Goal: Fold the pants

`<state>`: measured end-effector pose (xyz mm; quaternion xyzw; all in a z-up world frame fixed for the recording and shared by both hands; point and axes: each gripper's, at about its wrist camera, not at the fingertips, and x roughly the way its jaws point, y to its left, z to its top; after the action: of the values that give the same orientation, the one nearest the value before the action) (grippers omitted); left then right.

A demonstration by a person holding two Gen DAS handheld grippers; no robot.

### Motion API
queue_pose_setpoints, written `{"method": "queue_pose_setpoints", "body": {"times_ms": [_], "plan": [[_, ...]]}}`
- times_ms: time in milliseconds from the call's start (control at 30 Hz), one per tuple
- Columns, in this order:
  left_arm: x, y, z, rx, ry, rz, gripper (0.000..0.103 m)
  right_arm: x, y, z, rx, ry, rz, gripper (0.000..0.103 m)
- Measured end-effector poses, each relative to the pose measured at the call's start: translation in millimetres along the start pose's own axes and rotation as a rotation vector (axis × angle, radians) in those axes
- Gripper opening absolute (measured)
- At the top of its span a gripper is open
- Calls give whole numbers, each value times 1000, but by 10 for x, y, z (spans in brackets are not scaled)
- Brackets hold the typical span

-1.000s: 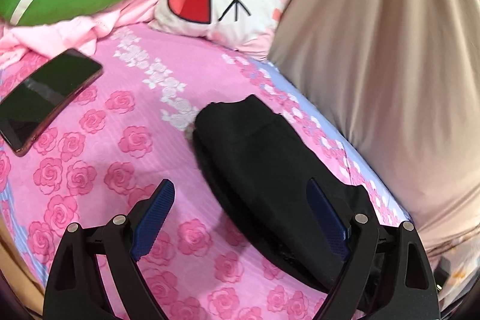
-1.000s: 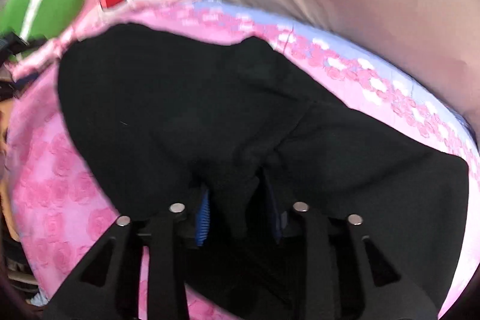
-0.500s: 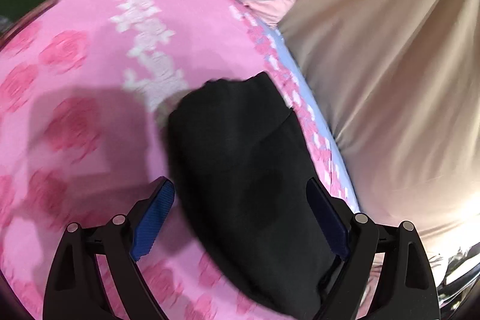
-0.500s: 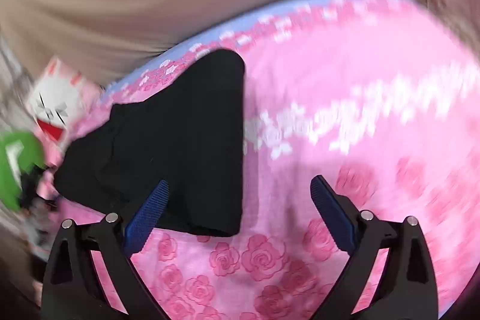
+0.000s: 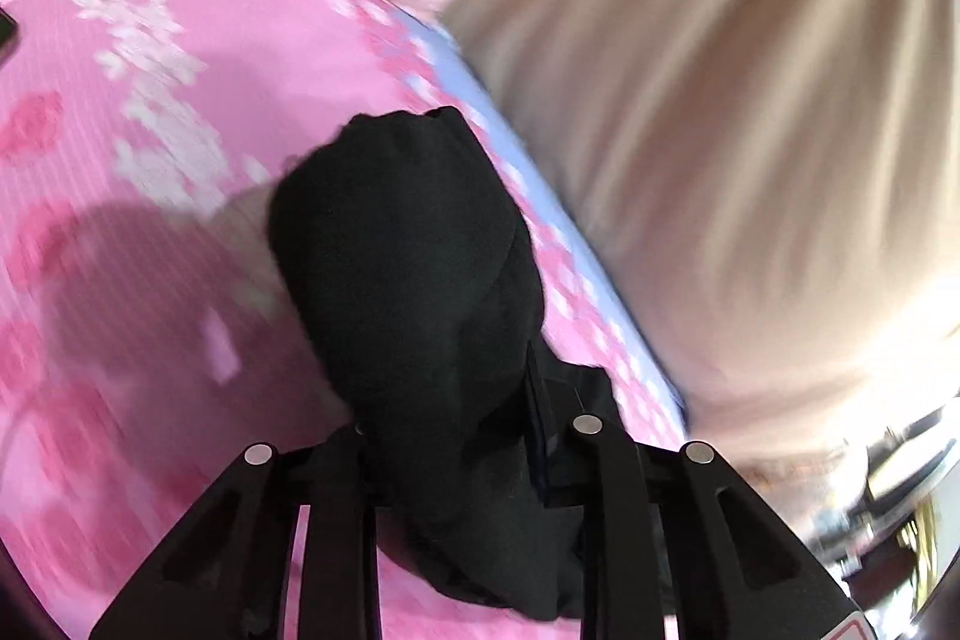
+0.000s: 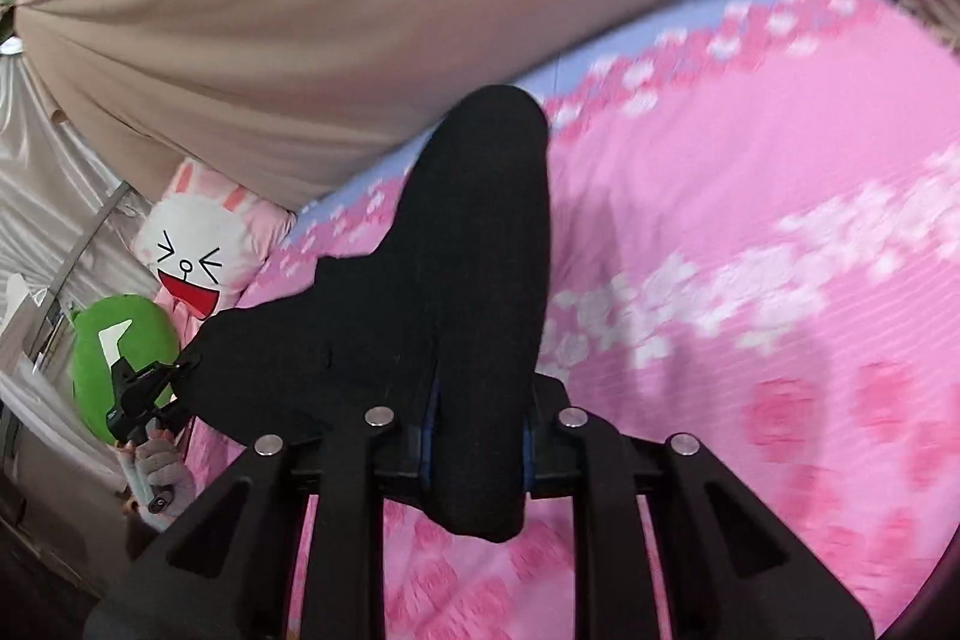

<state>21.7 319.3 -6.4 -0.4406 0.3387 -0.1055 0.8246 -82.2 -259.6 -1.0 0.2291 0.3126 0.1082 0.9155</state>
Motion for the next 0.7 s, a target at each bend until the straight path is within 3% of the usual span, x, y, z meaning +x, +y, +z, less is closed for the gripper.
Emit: {"method": "queue_pose_setpoints", "body": {"times_ms": [133, 167, 200, 233, 267, 300, 333, 367, 433, 467, 633, 667, 700], "plan": [[182, -213, -483, 66, 102, 38, 21, -238, -541, -136, 69, -8, -134, 21], [224, -207, -572, 65, 103, 57, 21, -206, -683, -225, 65, 14, -192, 30], [248, -181, -644, 69, 80, 97, 22, -179, -726, -284, 37, 27, -275, 35], [260, -141, -665, 66, 63, 118, 22, -199, -725, -341, -13, 18, -432, 37], [266, -57, -680, 29, 59, 102, 23, -240, -668, -363, -45, 1, -471, 44], [278, 2, -667, -2, 58, 81, 24, -294, -563, -377, -76, -27, -447, 44], [275, 52, -666, -24, 57, 61, 25, -367, -364, -378, -132, -66, -386, 52], [274, 74, -669, -31, 56, 56, 27, -408, -225, -383, -179, -83, -352, 70], [286, 43, -699, 1, 38, 83, 30, -334, 159, -413, -306, -92, -304, 88], [299, 12, -720, 16, 27, 96, 31, -190, 432, -466, -401, -65, -273, 88], [281, -11, -723, 31, 11, 92, 32, 583, 955, -676, -549, 101, -166, 88], [291, 10, -706, 27, 11, 87, 32, 776, 1013, -728, -581, 135, -179, 85], [293, 38, -693, 23, 13, 78, 32, 925, 1027, -751, -598, 161, -204, 73]]}}
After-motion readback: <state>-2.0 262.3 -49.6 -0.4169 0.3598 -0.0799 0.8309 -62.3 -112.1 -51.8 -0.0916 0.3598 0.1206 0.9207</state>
